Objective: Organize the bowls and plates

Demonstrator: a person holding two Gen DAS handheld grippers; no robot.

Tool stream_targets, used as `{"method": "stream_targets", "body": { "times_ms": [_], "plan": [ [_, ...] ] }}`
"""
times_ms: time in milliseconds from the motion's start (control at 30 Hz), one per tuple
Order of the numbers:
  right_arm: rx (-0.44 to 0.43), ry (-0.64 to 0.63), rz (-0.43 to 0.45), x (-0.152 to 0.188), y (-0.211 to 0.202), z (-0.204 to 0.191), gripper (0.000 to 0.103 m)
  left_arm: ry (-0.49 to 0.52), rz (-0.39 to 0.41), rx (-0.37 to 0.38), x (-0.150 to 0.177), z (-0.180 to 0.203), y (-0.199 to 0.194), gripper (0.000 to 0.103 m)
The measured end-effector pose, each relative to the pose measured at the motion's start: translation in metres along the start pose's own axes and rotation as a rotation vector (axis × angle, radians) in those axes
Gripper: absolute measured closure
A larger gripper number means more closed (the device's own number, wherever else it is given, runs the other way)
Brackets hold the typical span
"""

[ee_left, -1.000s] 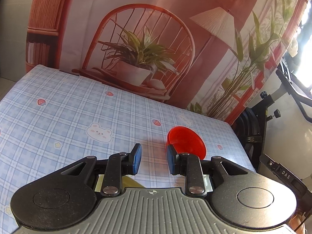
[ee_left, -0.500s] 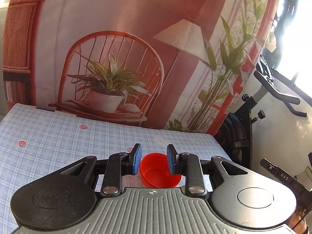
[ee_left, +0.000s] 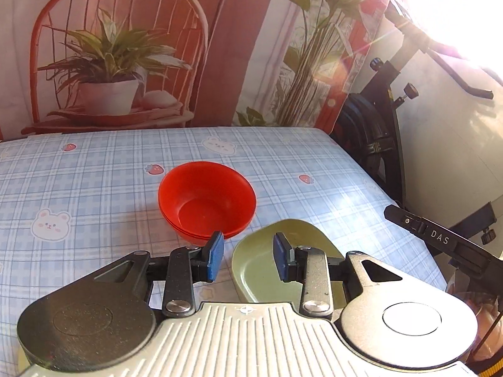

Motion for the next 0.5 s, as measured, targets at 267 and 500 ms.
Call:
{"method": "stream_targets", "body": {
  "times_ms": [267,500],
  "plan": [
    [-0.052,-0.045,-0.103,0.028,0.032,-0.013,0.085,0.013,-0.130,-0.059,0.034,-0.003,0.055,0.067],
    [-0.078,-0.031,-0.165,0.044,0.047,-0.016,0.085,-0.008,-0.194,-0.064,0.045,-0.007,0.074,0.067]
  ]
}}
Point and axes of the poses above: each gripper's, at about its wrist camera, not at the fingertips, and y roughly the way its jaws point, z to its right, x to its underside, the point moved 4 cm from there along y, roughly the way its jaws point, and after that the axes turned 8 degrees about -y, right-handed, at the moved point
